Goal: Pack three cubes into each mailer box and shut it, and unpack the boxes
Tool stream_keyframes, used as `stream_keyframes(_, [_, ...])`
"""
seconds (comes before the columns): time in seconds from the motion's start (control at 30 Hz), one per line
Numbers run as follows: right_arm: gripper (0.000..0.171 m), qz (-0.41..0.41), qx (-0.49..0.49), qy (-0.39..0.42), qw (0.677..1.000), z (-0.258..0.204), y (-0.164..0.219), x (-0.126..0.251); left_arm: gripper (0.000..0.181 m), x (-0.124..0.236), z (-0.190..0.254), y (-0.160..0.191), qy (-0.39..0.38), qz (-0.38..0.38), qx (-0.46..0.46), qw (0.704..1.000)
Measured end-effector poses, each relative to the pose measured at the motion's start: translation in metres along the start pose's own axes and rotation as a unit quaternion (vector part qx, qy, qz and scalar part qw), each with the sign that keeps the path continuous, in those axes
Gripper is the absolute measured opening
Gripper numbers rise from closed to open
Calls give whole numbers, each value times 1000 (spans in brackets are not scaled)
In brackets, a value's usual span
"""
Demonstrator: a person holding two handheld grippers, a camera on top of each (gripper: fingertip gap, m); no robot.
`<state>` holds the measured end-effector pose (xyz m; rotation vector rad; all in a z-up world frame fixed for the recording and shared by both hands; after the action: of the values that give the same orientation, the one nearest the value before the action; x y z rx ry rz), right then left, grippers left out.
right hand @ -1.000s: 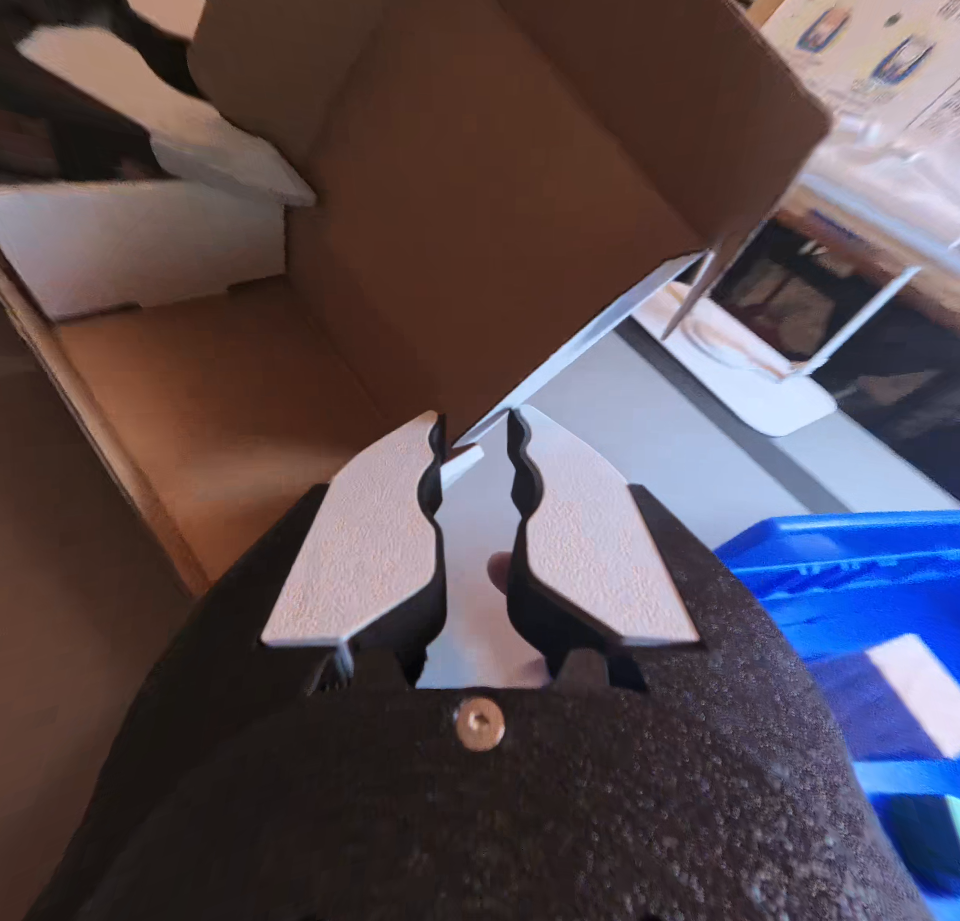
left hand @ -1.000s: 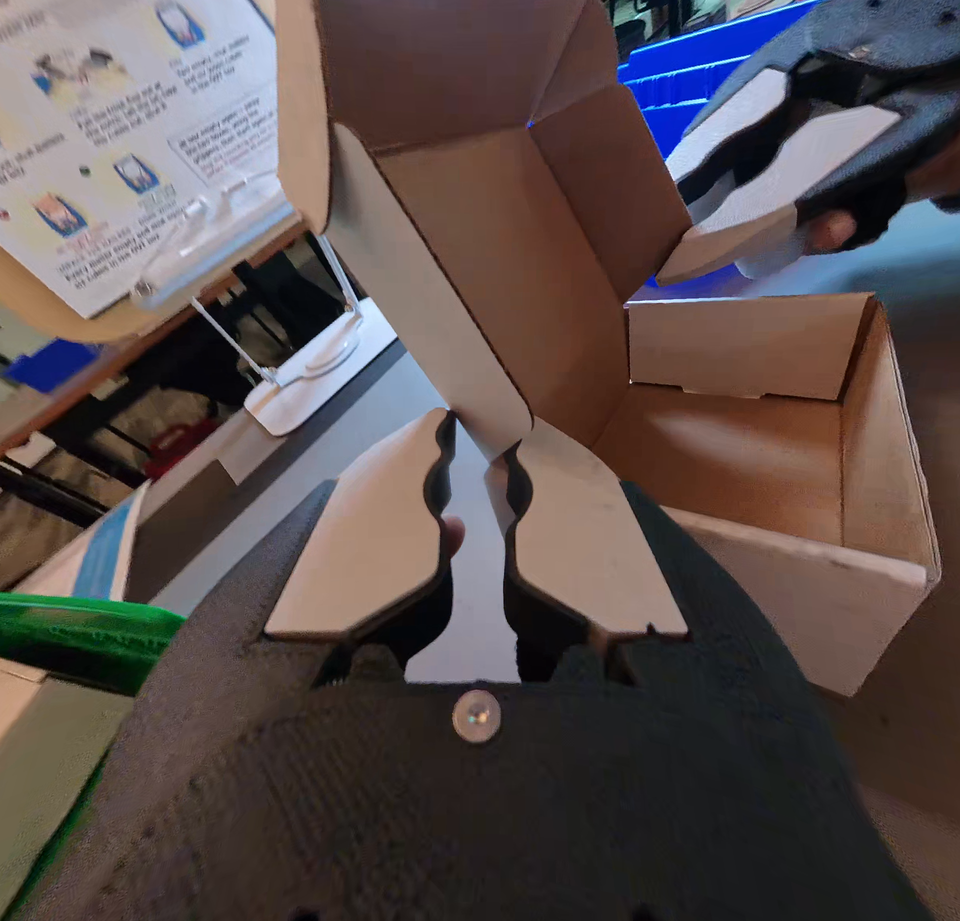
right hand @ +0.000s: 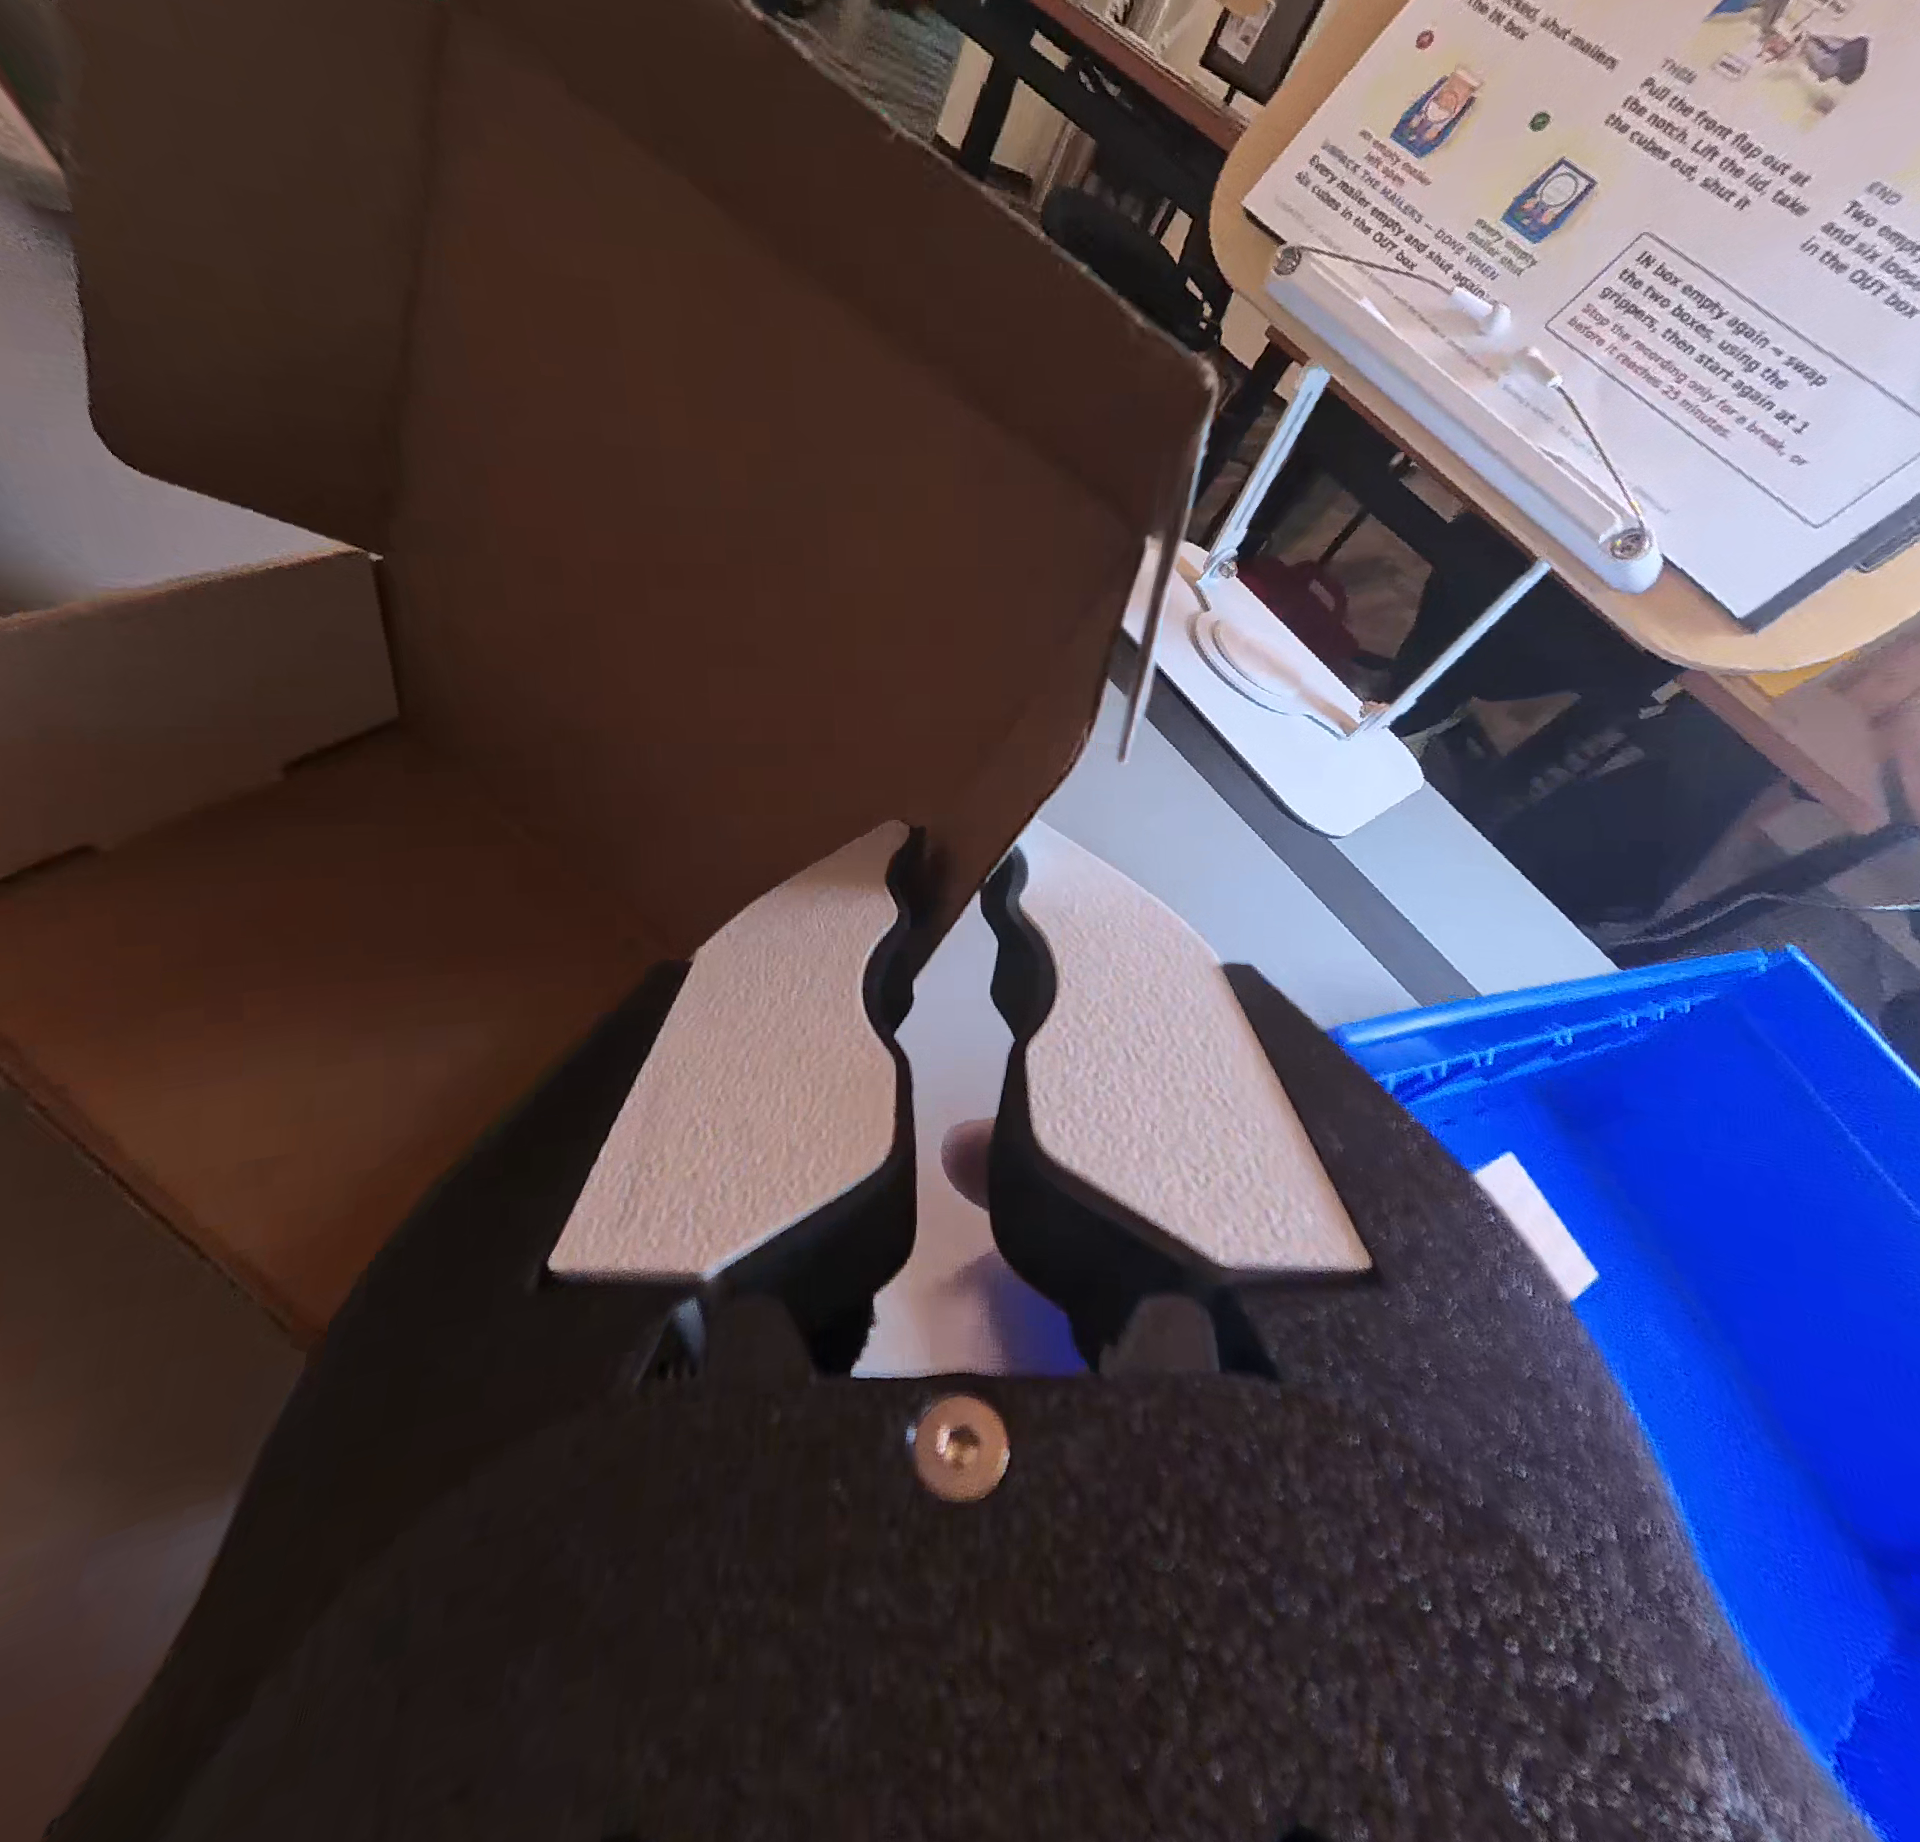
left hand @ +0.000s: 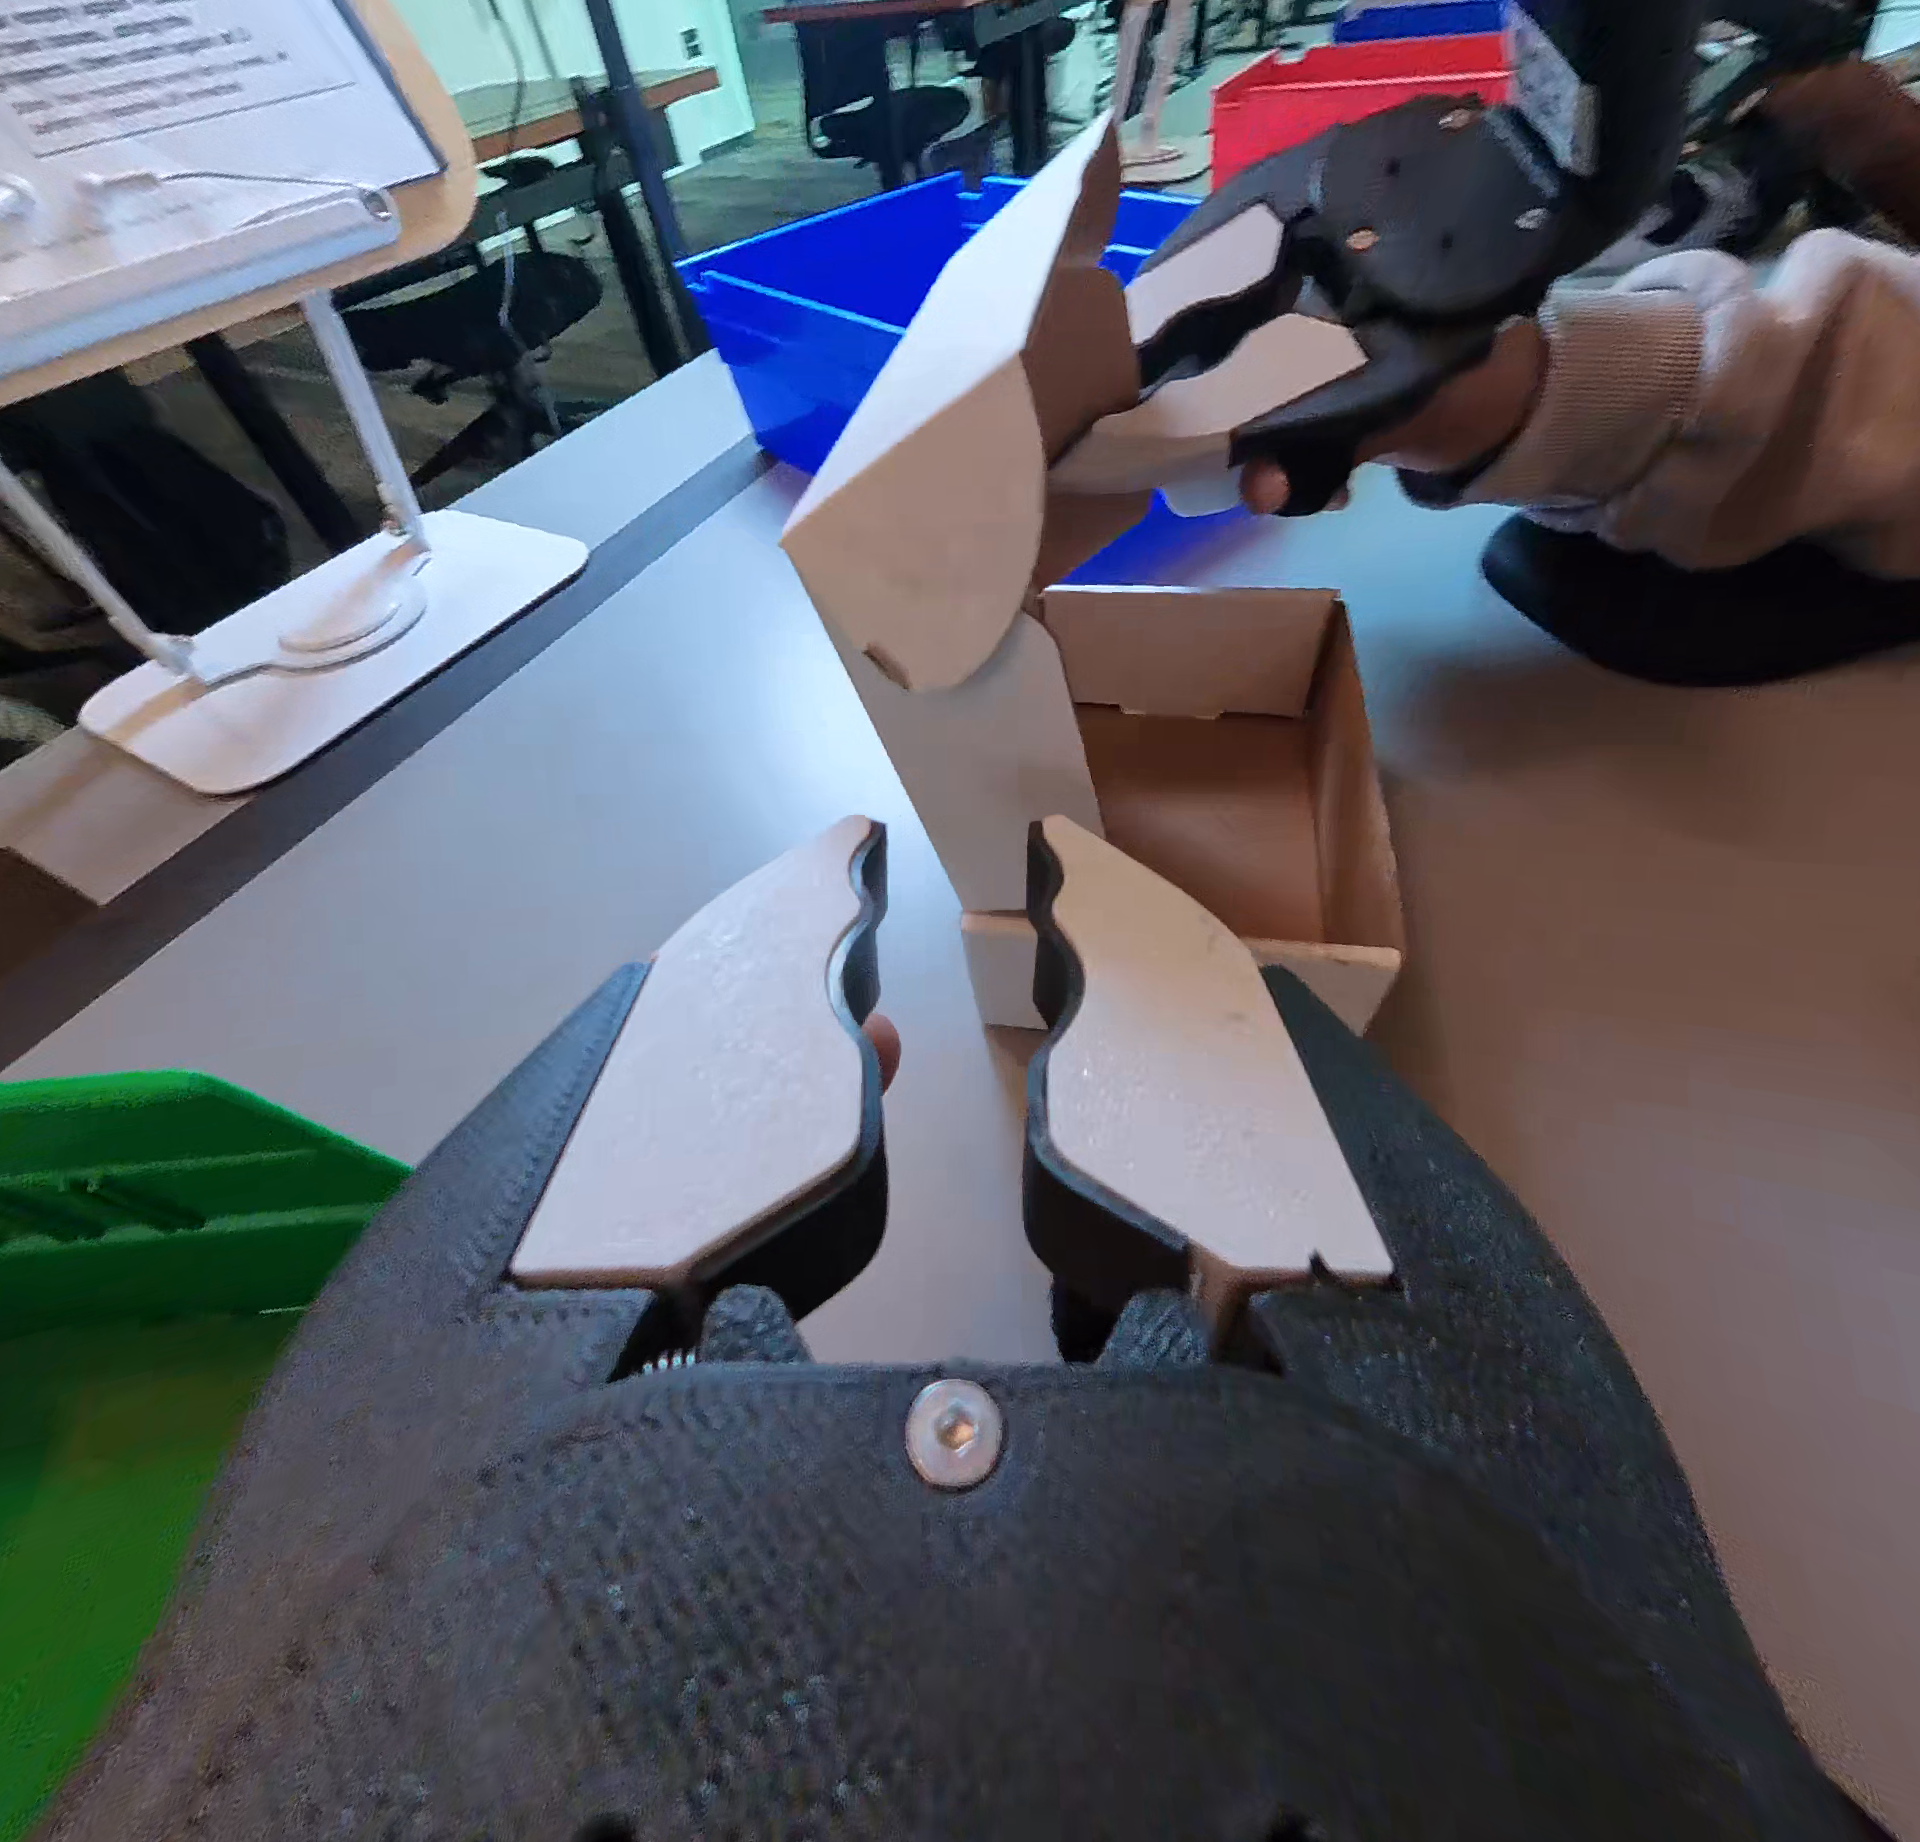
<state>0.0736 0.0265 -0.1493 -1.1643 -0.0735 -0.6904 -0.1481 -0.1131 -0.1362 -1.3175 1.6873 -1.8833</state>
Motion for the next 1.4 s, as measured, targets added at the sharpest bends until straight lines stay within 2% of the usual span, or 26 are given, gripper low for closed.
stream_keyframes(0.13, [11, -27, -5, 15, 1000, -6, -5, 1, 28, -11, 8, 0, 17, -10, 12, 1000])
stream_keyframes(0.17, [17, -27, -2, -4, 1000, -11, -7, 1, 30, -14, 9, 0, 15, -13, 13, 1000])
stream_keyframes(0.27, [38, -18, 25, -95, 995, -20, -9, 7, 34, -16, 9, 3, 19, -14, 9, 1000])
stream_keyframes(0.33, [50, -1, 25, -183, 983, -19, -6, 15, 34, -14, 5, 4, 21, -11, 18, 1000])
stream_keyframes(0.5, [57, 29, -32, -361, 932, -1, 3, 34, 35, -13, -2, 8, 37, 8, 19, 999])
stream_keyframes(0.67, [64, 35, -98, -441, 891, 27, 8, 33, 43, -14, -4, 12, 70, 7, -5, 997])
stream_keyframes(0.83, [61, 10, -128, -438, 890, 50, 12, 18, 52, -13, -28, 8, 134, 40, 44, 989])
stream_keyframes(0.9, [61, -16, -117, -447, 887, 49, 11, 7, 56, -23, -39, 3, 172, 45, 94, 980])
stream_keyframes(0.97, [60, -39, -105, -475, 873, 39, 6, -3, 58, -33, -39, -2, 214, 42, 108, 970])
stream_keyframes(1.07, [49, -34, -76, -514, 854, 22, 1, -8, 43, -41, -35, -5, 246, 37, 93, 964])
stream_keyframes(1.13, [43, -29, -66, -517, 853, 18, 0, -7, 42, -41, -34, -5, 247, 38, 80, 965])
stream_keyframes(1.3, [40, -19, -22, -480, 877, 13, -1, 2, 39, -35, -25, -2, 247, 34, 39, 968])
stream_keyframes(1.4, [40, -35, 45, -439, 897, 3, -2, 11, 33, -29, -12, 2, 235, -7, -30, 972])
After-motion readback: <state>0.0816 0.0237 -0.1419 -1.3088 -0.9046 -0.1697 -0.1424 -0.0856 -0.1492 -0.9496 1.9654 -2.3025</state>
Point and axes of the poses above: each gripper's, where its closed fingertips meet, x back along the fingers, y out of its underside, z = x × y across the jaws, the point moved 7 cm from there along x, back along the fingers, and after that the axes turned 8 degrees about -z, right-handed, at the moved point
